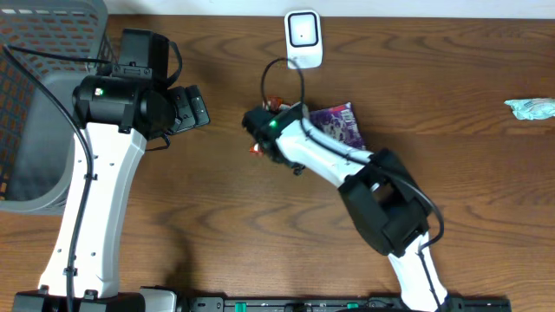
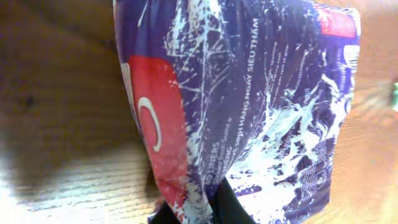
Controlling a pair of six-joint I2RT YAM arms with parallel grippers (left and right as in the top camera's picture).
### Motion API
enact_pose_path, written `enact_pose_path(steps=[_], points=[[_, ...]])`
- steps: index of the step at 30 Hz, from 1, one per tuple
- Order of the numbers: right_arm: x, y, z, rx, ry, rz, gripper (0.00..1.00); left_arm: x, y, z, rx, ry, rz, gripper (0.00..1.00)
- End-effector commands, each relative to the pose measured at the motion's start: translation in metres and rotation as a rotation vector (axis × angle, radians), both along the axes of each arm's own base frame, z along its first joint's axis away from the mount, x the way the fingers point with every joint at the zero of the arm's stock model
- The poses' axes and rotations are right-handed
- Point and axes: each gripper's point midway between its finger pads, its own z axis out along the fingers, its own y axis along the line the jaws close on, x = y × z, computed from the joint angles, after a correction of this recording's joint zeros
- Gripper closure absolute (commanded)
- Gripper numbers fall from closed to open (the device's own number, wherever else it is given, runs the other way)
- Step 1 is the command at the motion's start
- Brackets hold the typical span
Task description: Scan the item barcode
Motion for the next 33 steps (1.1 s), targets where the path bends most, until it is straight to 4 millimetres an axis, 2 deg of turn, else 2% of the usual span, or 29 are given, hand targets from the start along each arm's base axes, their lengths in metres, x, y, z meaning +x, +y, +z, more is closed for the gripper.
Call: enact_pose_path(steps=[1, 6, 10, 13, 16, 21, 23, 29, 33], points=[[0.018, 0.009, 0.049, 0.235, 0.003, 0.000, 0.99, -0.002, 0.003, 0.003, 0.010, -0.007, 0.002, 0.02], [0.016, 0.021, 0.088, 0.644, 0.138, 0.063, 0.99, -0.002, 0.003, 0.003, 0.010, -0.007, 0.002, 0.02], [0.015, 0.017, 0.119, 0.922, 0.207, 0.078, 0.99, -0.002, 0.003, 0.003, 0.010, -0.007, 0.002, 0.02], [0.017, 0.013, 0.130, 1.095, 0.253, 0.094, 0.99, -0.002, 0.003, 0.003, 0.010, -0.007, 0.002, 0.02], [0.020, 0.005, 0.126, 1.202, 0.273, 0.068, 0.99, -0.002, 0.003, 0.003, 0.010, -0.007, 0.002, 0.02], [0.016, 0.013, 0.118, 1.448, 0.317, 0.105, 0.99, -0.002, 0.003, 0.003, 0.010, -0.007, 0.002, 0.02], [0.016, 0.009, 0.115, 1.524, 0.323, 0.087, 0.99, -0.002, 0.003, 0.003, 0.010, -0.007, 0.002, 0.02], [0.021, -0.028, 0.082, 1.599, 0.295, -0.113, 0.99, -0.002, 0.003, 0.003, 0.010, -0.007, 0.002, 0.02], [0.016, -0.056, 0.053, 1.538, 0.274, -0.231, 0.92, -0.002, 0.003, 0.003, 0.010, -0.007, 0.002, 0.02]])
